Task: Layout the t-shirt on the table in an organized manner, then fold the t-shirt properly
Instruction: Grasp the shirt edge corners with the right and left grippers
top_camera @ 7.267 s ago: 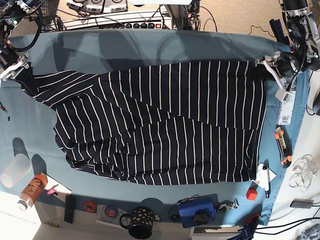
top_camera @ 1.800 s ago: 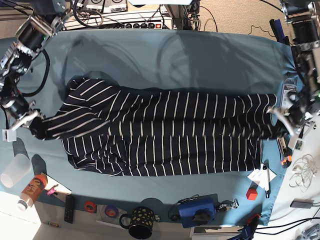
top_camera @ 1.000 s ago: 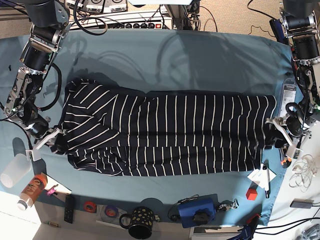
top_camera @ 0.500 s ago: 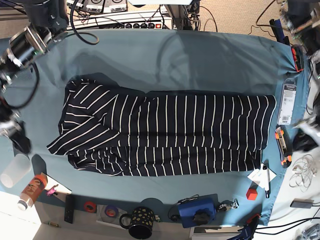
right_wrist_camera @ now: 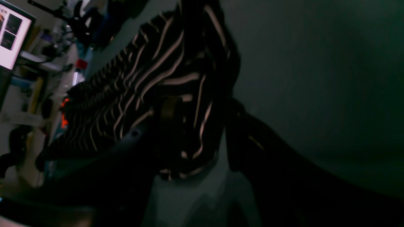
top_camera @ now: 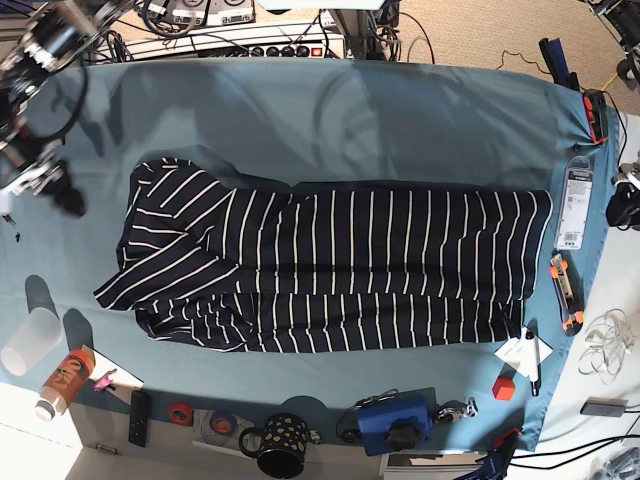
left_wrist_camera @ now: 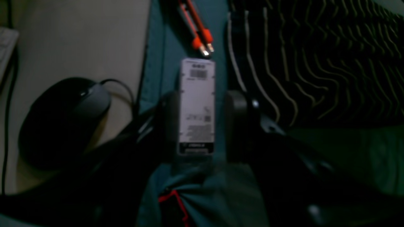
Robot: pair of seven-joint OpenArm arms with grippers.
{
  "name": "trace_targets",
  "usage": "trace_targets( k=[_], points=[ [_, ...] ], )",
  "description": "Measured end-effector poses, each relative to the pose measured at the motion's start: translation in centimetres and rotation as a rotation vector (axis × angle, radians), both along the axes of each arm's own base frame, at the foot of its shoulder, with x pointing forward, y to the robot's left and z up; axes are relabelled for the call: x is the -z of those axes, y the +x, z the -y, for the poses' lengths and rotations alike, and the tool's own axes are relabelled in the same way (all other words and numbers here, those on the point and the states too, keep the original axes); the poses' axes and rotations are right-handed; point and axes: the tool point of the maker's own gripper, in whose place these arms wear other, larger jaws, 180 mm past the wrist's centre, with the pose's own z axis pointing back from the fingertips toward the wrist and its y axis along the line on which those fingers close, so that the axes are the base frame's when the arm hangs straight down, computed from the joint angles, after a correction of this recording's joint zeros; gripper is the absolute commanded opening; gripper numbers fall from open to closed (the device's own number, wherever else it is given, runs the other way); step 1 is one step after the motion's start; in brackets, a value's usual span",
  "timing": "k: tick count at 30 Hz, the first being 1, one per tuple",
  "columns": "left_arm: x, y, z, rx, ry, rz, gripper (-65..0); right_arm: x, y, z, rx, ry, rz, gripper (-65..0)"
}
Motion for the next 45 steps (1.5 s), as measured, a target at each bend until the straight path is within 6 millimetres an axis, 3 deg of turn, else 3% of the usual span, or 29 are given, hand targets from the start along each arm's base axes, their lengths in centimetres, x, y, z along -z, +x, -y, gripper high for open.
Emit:
trace_targets(
  k=[6, 10, 13, 21, 23, 26, 31, 34, 39, 43, 45],
  points=[
    [0.0, 0.0, 0.1, 0.006, 0.003, 0.002, -39.7, 3.6, -0.8, -4.4, -0.065, 0.075, -0.075, -42.4],
    [0.0, 0.0, 0.1, 0.006, 0.003, 0.002, -39.7, 4.8, -0.9, -6.6, -0.095, 0.109, -0.095, -42.4],
    [0.0, 0.0, 0.1, 0.006, 0.003, 0.002, -39.7, 6.9, -1.1, -7.9, -0.104, 0.075, -0.159, -42.4],
    [0.0, 0.0, 0.1, 0.007, 0.001, 0.004, -39.7, 7.6, 1.1, -10.6, -0.129, 0.033, -0.116, -42.5],
    [-0.1, 0.1, 0.2, 0.009, -0.005, 0.008, -39.7, 7.6, 1.3, -11.3, -0.154, 0.031, -0.117, -47.8],
    [-0.6, 0.2, 1.2, 0.045, -0.052, 0.03, -39.6, 8.3, 1.3, -12.4, -0.205, 0.006, -0.15, -65.0],
    [0.6, -0.4, 3.6, 0.115, -0.093, 0.035, -38.5, 8.4, 1.3, -12.1, -0.196, -0.007, -0.154, -65.0],
    [2.3, -1.0, 5.3, 0.103, -0.153, 0.018, -34.3, 8.3, 1.2, -11.5, -0.175, -0.004, -0.151, -65.0],
    [4.6, -1.4, 7.9, 0.119, -0.186, -0.013, -33.2, 8.2, 1.0, -10.6, -0.154, -0.012, -0.156, -65.0],
    [5.0, -0.4, 10.8, 0.184, -0.209, 0.003, -33.2, 8.2, 0.8, -10.0, -0.159, -0.032, -0.168, -65.0],
    [5.6, 0.3, 10.7, 0.173, -0.144, 0.006, -33.2, 8.2, 0.8, -9.7, -0.159, -0.041, -0.171, -65.0]
  ],
)
